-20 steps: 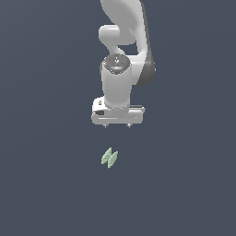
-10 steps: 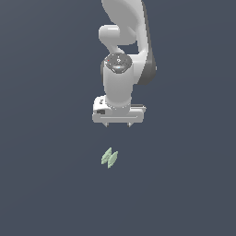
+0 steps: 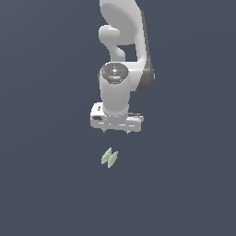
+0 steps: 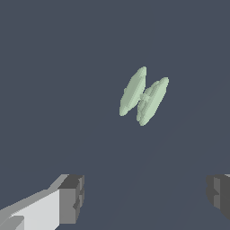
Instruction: Pick up the object and move it to a goal position.
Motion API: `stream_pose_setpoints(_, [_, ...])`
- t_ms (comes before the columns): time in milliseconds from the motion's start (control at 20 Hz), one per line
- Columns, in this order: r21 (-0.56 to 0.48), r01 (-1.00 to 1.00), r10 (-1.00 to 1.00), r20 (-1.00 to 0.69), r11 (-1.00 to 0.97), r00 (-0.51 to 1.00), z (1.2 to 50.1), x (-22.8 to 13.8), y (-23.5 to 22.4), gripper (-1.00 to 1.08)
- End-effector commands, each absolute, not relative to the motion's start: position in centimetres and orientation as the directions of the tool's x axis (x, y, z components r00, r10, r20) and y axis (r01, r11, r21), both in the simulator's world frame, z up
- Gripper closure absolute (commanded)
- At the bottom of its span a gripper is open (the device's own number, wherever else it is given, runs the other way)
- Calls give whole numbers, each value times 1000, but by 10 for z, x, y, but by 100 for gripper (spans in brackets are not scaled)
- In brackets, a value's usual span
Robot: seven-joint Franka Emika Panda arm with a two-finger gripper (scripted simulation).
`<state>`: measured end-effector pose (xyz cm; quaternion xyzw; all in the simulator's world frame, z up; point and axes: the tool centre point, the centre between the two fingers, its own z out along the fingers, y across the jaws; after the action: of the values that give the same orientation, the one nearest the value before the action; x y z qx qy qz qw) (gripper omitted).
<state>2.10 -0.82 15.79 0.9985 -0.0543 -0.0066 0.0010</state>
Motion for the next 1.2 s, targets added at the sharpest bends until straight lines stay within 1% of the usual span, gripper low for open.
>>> stream_pose_setpoints(0, [2,-160,-160,-12,-987,987,150,31,-12,-92])
stream_pose_setpoints(550, [0,-416,-416,-4,-909,909,107,78,-33,-92])
stream_pose_setpoints(850, [0,-483,-483,-1,-876,876,93,89,-38,-92])
stream_pose_setpoints(1150, [0,-496,-496,-1,-868,868,90,91,-40,-92])
